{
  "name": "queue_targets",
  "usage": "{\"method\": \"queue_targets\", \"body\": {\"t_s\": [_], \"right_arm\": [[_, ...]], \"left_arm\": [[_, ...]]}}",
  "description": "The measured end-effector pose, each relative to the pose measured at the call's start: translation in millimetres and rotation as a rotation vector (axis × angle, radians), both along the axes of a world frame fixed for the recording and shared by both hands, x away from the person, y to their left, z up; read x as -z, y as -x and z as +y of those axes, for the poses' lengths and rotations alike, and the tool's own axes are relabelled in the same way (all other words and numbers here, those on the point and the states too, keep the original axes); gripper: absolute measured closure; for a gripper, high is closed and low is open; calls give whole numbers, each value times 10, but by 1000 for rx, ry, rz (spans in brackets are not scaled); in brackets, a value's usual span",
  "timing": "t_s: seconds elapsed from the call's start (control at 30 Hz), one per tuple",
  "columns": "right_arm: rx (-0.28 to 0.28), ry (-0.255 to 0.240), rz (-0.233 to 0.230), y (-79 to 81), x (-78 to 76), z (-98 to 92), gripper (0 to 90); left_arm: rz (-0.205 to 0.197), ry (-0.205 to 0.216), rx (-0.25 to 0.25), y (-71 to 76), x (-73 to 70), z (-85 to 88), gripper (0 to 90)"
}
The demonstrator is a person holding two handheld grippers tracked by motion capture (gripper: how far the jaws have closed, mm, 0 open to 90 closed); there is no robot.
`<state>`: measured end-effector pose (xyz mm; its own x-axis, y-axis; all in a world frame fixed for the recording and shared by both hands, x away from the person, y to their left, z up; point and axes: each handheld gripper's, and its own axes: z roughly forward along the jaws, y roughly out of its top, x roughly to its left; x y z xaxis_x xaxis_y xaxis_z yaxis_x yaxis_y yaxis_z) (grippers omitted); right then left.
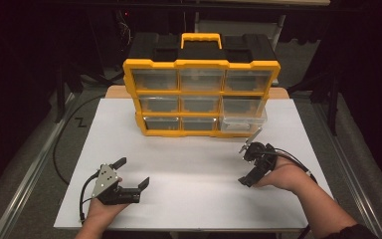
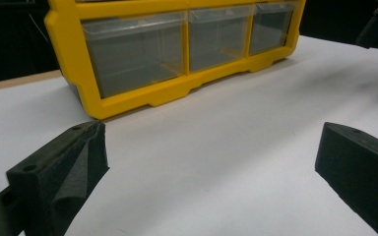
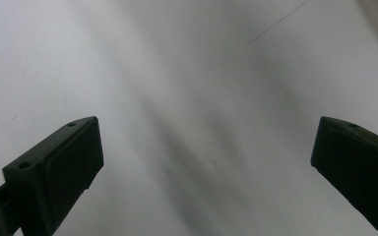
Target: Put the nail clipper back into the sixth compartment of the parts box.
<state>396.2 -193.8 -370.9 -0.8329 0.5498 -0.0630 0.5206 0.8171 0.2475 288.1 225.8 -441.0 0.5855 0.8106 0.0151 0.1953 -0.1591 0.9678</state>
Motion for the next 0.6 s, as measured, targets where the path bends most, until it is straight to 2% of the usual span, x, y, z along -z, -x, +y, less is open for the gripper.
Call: {"method": "queue_targets", "body": {"t_s": [0.1, 0.3, 0.6], "right_arm": [[1, -4, -9, 4, 76, 4, 7], [19, -45, -33, 16, 170, 10, 8], [72, -176, -111, 40, 271, -46, 8]], "left_arm": [[3, -6, 1, -2, 4, -9, 3], [12, 1, -4, -10, 5, -10, 3], [19, 0, -15, -7, -1, -1, 3]]}}
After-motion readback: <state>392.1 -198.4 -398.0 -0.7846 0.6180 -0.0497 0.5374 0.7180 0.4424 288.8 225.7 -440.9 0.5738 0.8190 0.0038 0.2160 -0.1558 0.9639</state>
